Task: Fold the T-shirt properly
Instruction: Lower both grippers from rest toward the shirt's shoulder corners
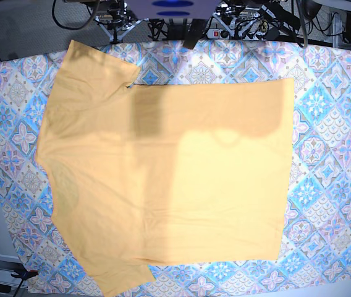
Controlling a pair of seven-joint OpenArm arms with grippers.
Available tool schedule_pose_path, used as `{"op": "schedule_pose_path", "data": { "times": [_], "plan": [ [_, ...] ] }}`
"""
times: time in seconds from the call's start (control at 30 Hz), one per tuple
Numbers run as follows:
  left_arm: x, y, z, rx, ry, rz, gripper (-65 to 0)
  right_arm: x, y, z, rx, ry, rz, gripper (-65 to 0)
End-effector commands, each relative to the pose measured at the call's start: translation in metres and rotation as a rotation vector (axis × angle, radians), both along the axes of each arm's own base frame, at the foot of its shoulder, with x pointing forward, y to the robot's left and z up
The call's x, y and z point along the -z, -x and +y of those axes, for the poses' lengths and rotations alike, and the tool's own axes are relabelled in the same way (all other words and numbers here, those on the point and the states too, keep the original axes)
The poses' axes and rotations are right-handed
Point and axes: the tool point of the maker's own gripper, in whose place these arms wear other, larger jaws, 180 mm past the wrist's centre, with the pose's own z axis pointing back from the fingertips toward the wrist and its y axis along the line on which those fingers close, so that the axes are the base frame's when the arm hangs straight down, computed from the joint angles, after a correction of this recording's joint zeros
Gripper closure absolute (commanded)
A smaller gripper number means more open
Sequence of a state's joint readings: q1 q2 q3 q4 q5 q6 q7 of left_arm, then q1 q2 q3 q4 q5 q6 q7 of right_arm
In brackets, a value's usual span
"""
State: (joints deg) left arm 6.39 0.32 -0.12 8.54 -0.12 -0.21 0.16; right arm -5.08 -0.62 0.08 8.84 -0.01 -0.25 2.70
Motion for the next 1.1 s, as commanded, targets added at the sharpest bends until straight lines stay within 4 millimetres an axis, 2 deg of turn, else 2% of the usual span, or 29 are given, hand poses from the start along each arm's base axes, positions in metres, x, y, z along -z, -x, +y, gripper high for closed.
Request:
{"op": "schedule_pose_path", "data": {
  "times": [0.0, 0.67, 0.77, 1.03, 1.07],
  "plan": [
    [0.000, 0.000, -0.003, -0.004, 0.003, -0.005, -0.2, 0.000, 0.001, -0.002, -0.008, 0.004, -0.006, 0.0],
    [0.000, 0.001, -0.003, -0.001, 0.004, -0.003, -0.2, 0.000, 0.004, -0.002, -0.008, 0.004, 0.000, 0.0],
    [-0.001, 0.014, -0.003, 0.001, 0.004, 0.017, -0.2, 0.000, 0.013, -0.014, -0.010, 0.022, 0.014, 0.0],
    [-0.004, 0.039, 0.004, 0.016, -0.007, 0.028, -0.2, -0.002, 0.031, -0.027, -0.013, 0.041, 0.037, 0.0],
    [-0.006, 0.043, 0.007, 0.017, -0.012, 0.026, 0.0, -0.002, 0.040, -0.029, -0.014, 0.044, 0.051, 0.0]
  ]
}}
